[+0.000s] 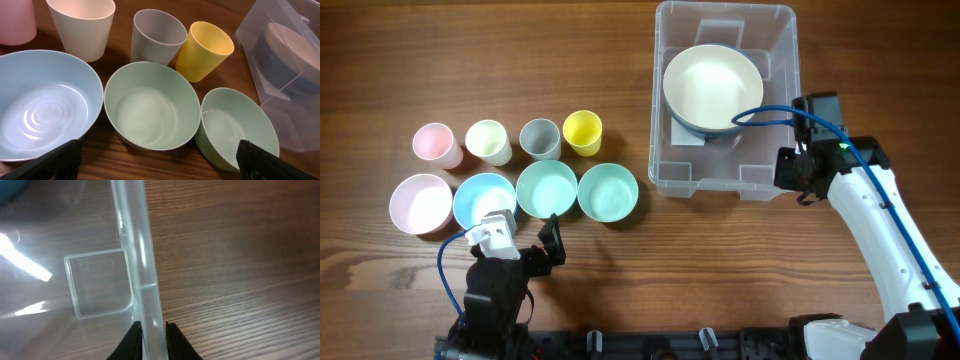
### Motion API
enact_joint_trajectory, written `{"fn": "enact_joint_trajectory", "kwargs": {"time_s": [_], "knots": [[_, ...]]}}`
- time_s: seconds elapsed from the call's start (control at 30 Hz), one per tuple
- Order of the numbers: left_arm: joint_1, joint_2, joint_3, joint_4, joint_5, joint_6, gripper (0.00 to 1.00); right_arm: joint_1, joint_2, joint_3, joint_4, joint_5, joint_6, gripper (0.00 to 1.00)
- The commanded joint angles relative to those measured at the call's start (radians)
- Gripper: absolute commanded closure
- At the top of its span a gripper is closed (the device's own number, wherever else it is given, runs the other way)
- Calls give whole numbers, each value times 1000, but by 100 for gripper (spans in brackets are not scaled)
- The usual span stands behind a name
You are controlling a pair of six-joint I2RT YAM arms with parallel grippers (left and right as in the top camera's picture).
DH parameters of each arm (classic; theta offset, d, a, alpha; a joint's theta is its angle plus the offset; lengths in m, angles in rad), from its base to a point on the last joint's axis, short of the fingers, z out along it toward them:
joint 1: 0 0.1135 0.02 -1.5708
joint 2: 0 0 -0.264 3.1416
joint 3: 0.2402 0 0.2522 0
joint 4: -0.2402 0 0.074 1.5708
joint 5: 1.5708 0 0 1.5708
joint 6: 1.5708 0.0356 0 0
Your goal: Pack container
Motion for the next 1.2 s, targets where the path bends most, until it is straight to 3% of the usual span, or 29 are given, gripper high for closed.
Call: {"fn": "enact_joint_trajectory", "kwargs": {"time_s": [0.0, 0.33, 0.67, 0.73, 0.77, 0.8, 1.0, 1.17], "knots": [[8, -6, -4, 4, -10, 2, 0, -2, 3, -34, 14, -3, -64, 96], [8, -6, -4, 4, -10, 2, 0, -2, 3, -174, 96, 8, -21, 96], [8, -6, -4, 4, -10, 2, 0, -2, -81, -179, 158, -50, -47, 95], [8, -6, -4, 4, -10, 2, 0, -2, -133, -177, 159, -74, -48, 87], [8, -6, -4, 4, -10, 2, 0, -2, -164, -173, 159, -92, -49, 67], [8, -6, -4, 4, -10, 2, 0, -2, -217, -163, 156, -129, -46, 0], [8, -6, -4, 4, -10, 2, 0, -5, -372, -130, 157, -180, -29, 0], [8, -6, -4, 4, -10, 2, 0, -140, -427, -106, 175, -159, 159, 0]]}}
